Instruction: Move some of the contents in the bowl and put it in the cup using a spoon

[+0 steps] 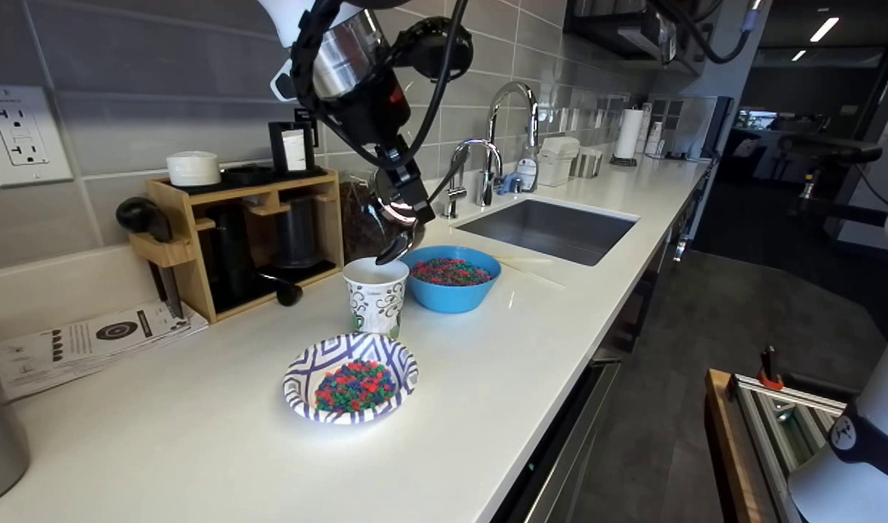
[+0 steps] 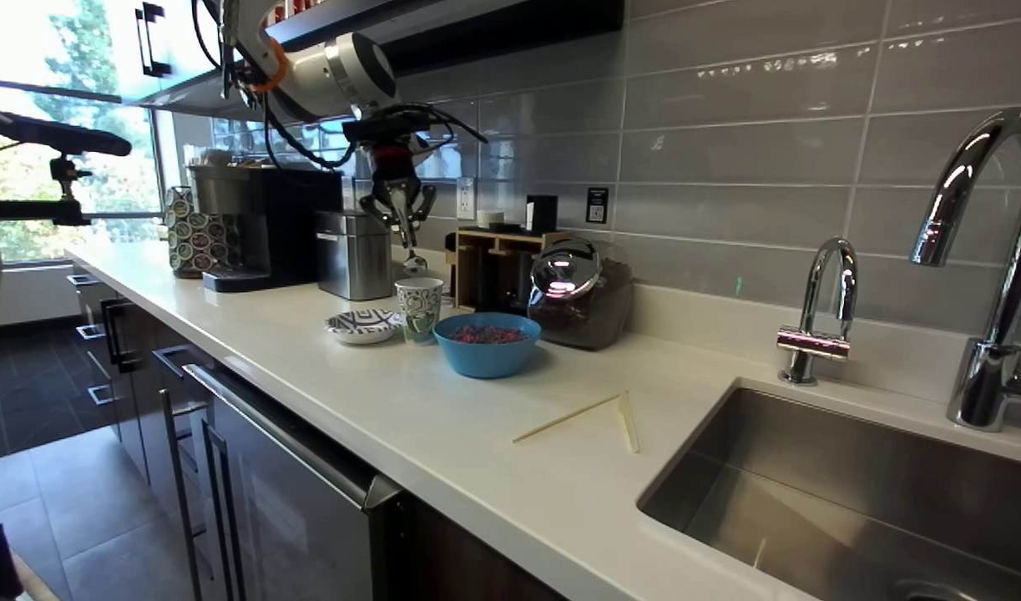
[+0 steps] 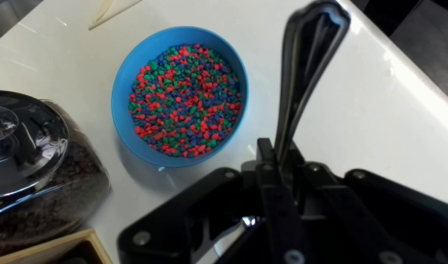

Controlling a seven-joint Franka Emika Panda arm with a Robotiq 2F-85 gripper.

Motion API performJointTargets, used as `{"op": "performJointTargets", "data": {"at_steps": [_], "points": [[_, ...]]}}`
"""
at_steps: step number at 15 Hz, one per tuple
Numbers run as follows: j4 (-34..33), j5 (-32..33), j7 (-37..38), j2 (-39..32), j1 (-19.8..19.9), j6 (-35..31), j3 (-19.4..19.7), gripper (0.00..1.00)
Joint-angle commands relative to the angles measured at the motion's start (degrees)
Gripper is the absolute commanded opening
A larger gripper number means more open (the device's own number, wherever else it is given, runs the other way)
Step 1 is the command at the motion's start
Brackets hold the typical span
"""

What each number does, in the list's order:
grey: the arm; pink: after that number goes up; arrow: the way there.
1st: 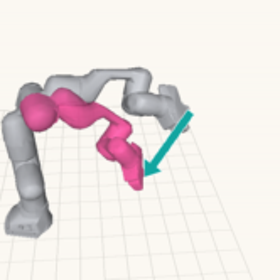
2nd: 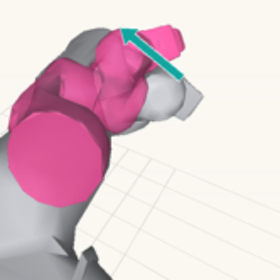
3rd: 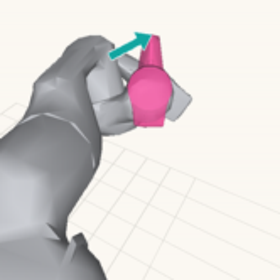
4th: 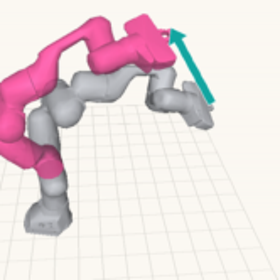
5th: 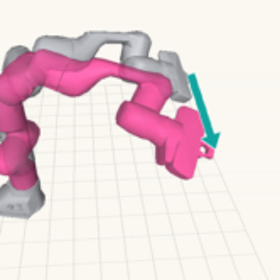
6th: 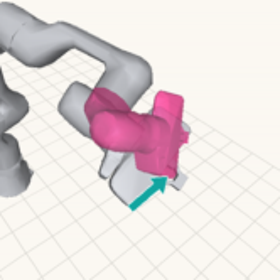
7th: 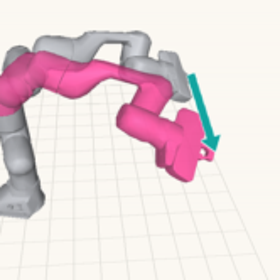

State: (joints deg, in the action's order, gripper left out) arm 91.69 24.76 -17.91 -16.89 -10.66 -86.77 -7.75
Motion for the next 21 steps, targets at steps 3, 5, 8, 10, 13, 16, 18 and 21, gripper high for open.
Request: {"op": "performJointTargets", "data": {"at_steps": [3,5,8,10,13,16,18,21], "points": [[3.9,-9.1,-3.4,3.4,3.9,-6.1,-0.1,0.02],[6.1,-11.9,-3.6,5.1,5.3,-9.1,0.4,0.02],[10.7,-16.0,-4.7,8.8,7.3,-13.5,1.0,0.02],[14.2,-19.5,-7.0,11.6,8.6,-16.1,1.3,0.02],[20.0,-24.0,-8.8,16.2,9.9,-19.6,2.6,0.02],[25.8,-28.1,-10.6,21.6,10.5,-23.0,4.4,0.02],[29.5,-30.0,-11.3,25.4,10.6,-25.0,5.8,0.02],[33.6,-30.7,-8.7,29.6,10.7,-28.4,8.0,0.02]]}}
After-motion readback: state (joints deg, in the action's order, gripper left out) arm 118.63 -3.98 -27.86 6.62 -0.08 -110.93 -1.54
